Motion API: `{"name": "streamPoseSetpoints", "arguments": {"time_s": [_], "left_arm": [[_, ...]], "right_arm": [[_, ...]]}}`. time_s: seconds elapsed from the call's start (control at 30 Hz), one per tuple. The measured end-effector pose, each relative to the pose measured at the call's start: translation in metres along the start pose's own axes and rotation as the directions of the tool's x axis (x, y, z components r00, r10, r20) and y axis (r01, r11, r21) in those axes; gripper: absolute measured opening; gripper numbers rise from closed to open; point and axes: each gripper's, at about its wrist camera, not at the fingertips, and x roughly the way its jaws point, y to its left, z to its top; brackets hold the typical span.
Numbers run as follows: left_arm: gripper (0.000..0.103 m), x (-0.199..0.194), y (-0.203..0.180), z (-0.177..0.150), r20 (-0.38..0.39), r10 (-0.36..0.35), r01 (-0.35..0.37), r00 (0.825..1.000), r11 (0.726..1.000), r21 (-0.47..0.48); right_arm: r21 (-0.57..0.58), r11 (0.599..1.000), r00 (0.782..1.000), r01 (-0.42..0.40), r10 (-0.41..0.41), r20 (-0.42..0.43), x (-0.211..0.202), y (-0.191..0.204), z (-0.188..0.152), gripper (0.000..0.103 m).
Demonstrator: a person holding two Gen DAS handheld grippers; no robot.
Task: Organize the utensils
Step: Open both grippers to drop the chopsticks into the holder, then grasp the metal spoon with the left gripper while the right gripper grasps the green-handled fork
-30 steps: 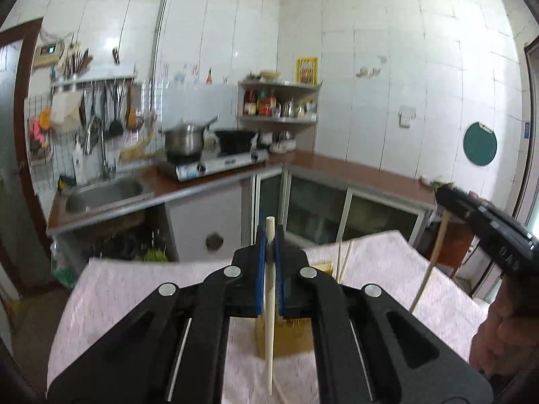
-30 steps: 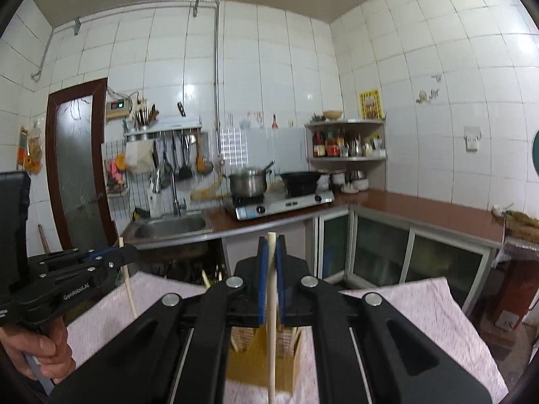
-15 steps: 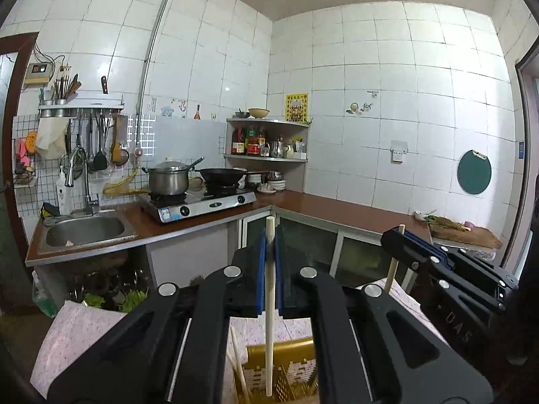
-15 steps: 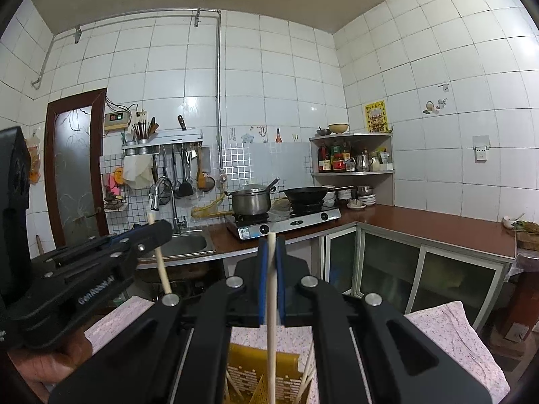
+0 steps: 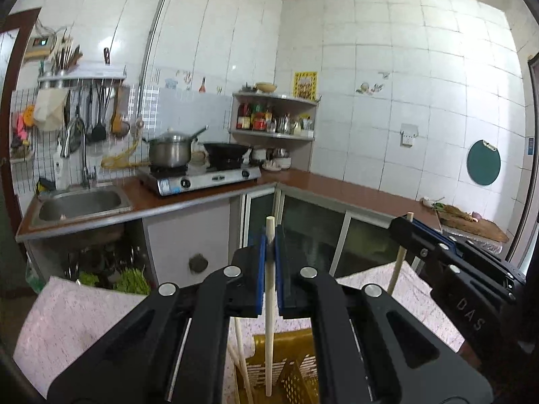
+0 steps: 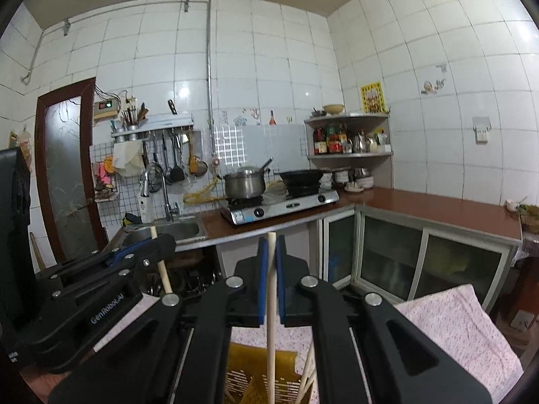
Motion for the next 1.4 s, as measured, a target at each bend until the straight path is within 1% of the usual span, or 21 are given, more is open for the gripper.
{"name": "streamPoseSetpoints", "arguments": {"time_s": [0.1, 0.17, 0.2, 0.23, 0.3, 0.4, 0.53, 0.6, 0.63, 0.67, 0.73, 0.77, 0.83, 0.9, 1.0, 1.03, 1.1, 1.2, 1.27, 1.33, 1.4], "left_arm": [[0.004, 0.012, 0.006, -0.011, -0.043, 0.015, -0.015, 0.999, 1.000, 0.003], [0.004, 0.020, 0.012, -0.019, -0.066, 0.042, -0.042, 0.997, 0.999, -0.005], [0.009, 0.023, 0.015, -0.022, -0.079, 0.052, -0.052, 0.996, 0.999, -0.010], [0.021, 0.024, 0.018, -0.023, -0.088, 0.055, -0.057, 0.995, 0.998, -0.016], [0.036, 0.023, 0.024, -0.023, -0.086, 0.070, -0.073, 0.994, 0.997, -0.031], [0.044, 0.015, 0.028, -0.016, -0.074, 0.074, -0.077, 0.995, 0.996, -0.037], [0.046, -0.012, 0.038, -0.001, -0.043, 0.102, -0.104, 0.994, 0.994, -0.045], [0.050, -0.029, 0.043, -0.002, -0.060, 0.118, -0.119, 0.991, 0.993, -0.018], [0.051, -0.037, 0.043, -0.005, -0.067, 0.122, -0.123, 0.990, 0.992, -0.010], [0.052, -0.048, 0.047, -0.013, -0.084, 0.137, -0.137, 0.987, 0.991, -0.001], [0.052, -0.064, 0.055, -0.028, -0.113, 0.159, -0.160, 0.981, 0.987, -0.002], [0.052, -0.071, 0.061, -0.041, -0.143, 0.173, -0.177, 0.975, 0.984, -0.016], [0.052, -0.083, 0.070, -0.068, -0.208, 0.172, -0.183, 0.963, 0.982, -0.037], [0.052, -0.093, 0.073, -0.095, -0.263, 0.183, -0.203, 0.947, 0.978, -0.052], [0.051, -0.107, 0.065, -0.140, -0.358, 0.157, -0.191, 0.920, 0.980, -0.059], [0.051, -0.113, 0.057, -0.155, -0.388, 0.147, -0.183, 0.910, 0.981, -0.058], [0.051, -0.122, 0.041, -0.179, -0.433, 0.106, -0.152, 0.895, 0.986, -0.073], [0.051, -0.131, 0.005, -0.207, -0.488, 0.064, -0.097, 0.870, 0.994, -0.044], [0.051, -0.132, -0.018, -0.226, -0.531, 0.034, -0.071, 0.847, 0.996, -0.049], [0.051, -0.129, -0.030, -0.238, -0.569, 0.000, -0.052, 0.822, 0.996, -0.075], [0.051, -0.128, -0.042, -0.250, -0.597, -0.002, -0.052, 0.802, 0.996, -0.073]], "right_arm": [[0.011, 1.000, 0.999, 0.013, -0.013, -0.042, 0.010, -0.006, -0.013, 0.005], [0.025, 0.999, 0.997, 0.029, -0.027, -0.073, 0.017, -0.012, -0.019, 0.006], [0.029, 0.999, 0.995, 0.042, -0.040, -0.092, 0.020, -0.015, -0.022, 0.006], [0.030, 0.998, 0.993, 0.047, -0.043, -0.108, 0.023, -0.017, -0.023, 0.006], [0.040, 0.998, 0.991, 0.056, -0.050, -0.128, 0.025, -0.022, -0.022, 0.006], [0.042, 0.997, 0.993, 0.069, -0.065, -0.097, 0.013, -0.026, -0.012, 0.006], [0.035, 0.996, 0.996, 0.082, -0.080, -0.050, -0.018, -0.032, 0.005, 0.007], [0.023, 0.995, 0.994, 0.094, -0.093, -0.050, -0.034, -0.037, 0.006, 0.016], [0.016, 0.994, 0.993, 0.104, -0.103, -0.058, -0.045, -0.043, 0.003, 0.029], [0.016, 0.994, 0.992, 0.111, -0.110, -0.069, -0.053, -0.049, -0.002, 0.037], [0.020, 0.991, 0.985, 0.132, -0.129, -0.114, -0.070, -0.063, -0.019, 0.037], [0.024, 0.990, 0.981, 0.142, -0.137, -0.139, -0.076, -0.069, -0.029, 0.037], [0.028, 0.988, 0.969, 0.151, -0.142, -0.202, -0.088, -0.081, -0.056, 0.037], [0.013, 0.986, 0.950, 0.168, -0.158, -0.267, -0.097, -0.090, -0.085, 0.037], [0.043, 0.982, 0.917, 0.183, -0.154, -0.367, -0.112, -0.105, -0.128, 0.037], [0.038, 0.980, 0.904, 0.193, -0.163, -0.394, -0.119, -0.108, -0.143, 0.037], [0.035, 0.981, 0.884, 0.189, -0.154, -0.442, -0.129, -0.109, -0.165, 0.037], [0.030, 0.980, 0.860, 0.195, -0.156, -0.486, -0.134, -0.111, -0.187, 0.037], [0.040, 0.979, 0.844, 0.198, -0.150, -0.515, -0.137, -0.113, -0.201, 0.037], [0.038, 0.981, 0.839, 0.190, -0.143, -0.525, -0.138, -0.114, -0.206, 0.037], [0.038, 0.983, 0.838, 0.180, -0.133, -0.529, -0.142, -0.114, -0.209, 0.037]]}}
